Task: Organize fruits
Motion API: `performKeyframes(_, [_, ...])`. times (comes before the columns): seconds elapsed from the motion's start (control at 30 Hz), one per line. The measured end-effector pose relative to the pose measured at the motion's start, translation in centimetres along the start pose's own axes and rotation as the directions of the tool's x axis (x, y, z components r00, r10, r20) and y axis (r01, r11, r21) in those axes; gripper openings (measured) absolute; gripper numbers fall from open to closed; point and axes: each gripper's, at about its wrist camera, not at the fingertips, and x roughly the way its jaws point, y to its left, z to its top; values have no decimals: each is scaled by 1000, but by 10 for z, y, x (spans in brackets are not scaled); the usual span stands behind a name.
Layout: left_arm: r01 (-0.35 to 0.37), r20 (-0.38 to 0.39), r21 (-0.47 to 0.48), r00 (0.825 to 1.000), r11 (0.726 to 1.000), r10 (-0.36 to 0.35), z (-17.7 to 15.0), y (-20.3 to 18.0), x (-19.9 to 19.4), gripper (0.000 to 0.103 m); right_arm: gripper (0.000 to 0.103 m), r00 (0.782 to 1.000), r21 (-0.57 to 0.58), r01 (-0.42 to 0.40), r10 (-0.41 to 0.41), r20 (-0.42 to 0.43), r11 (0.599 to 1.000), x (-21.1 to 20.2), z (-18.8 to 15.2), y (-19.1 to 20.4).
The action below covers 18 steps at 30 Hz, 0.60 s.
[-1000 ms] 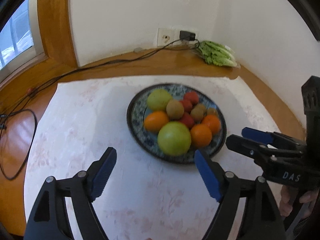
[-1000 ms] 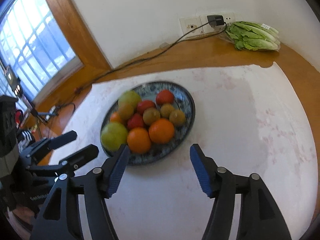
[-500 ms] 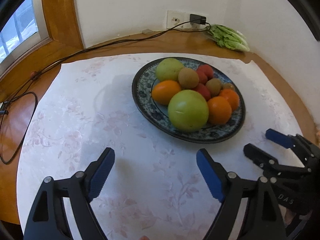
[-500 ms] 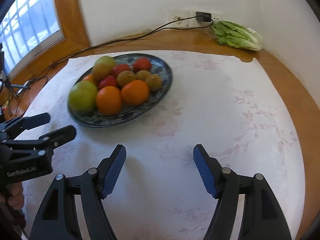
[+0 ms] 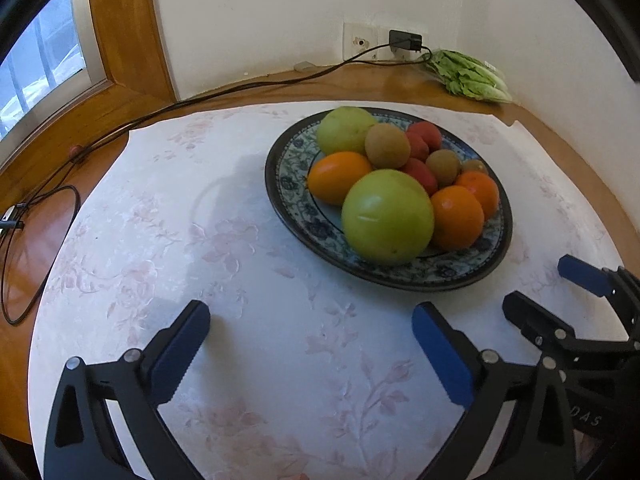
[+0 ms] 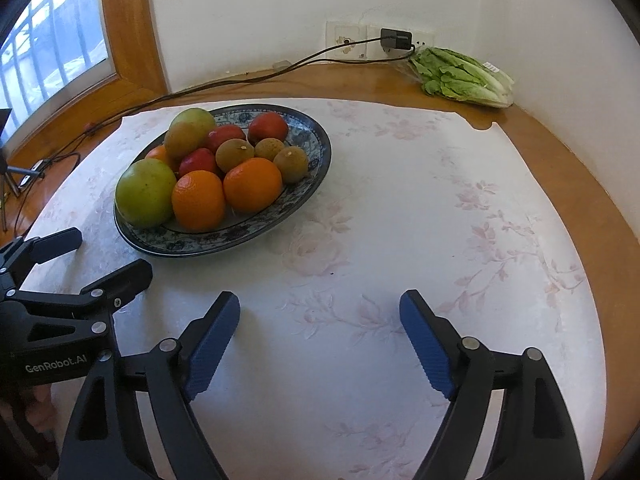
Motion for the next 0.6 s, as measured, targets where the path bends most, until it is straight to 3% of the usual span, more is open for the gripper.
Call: performKeyframes(0.6, [-1,-1,-1,1000,1000,1,1,1,0,103,88,1000,-4,-6,6,-2,1000,1,0,0])
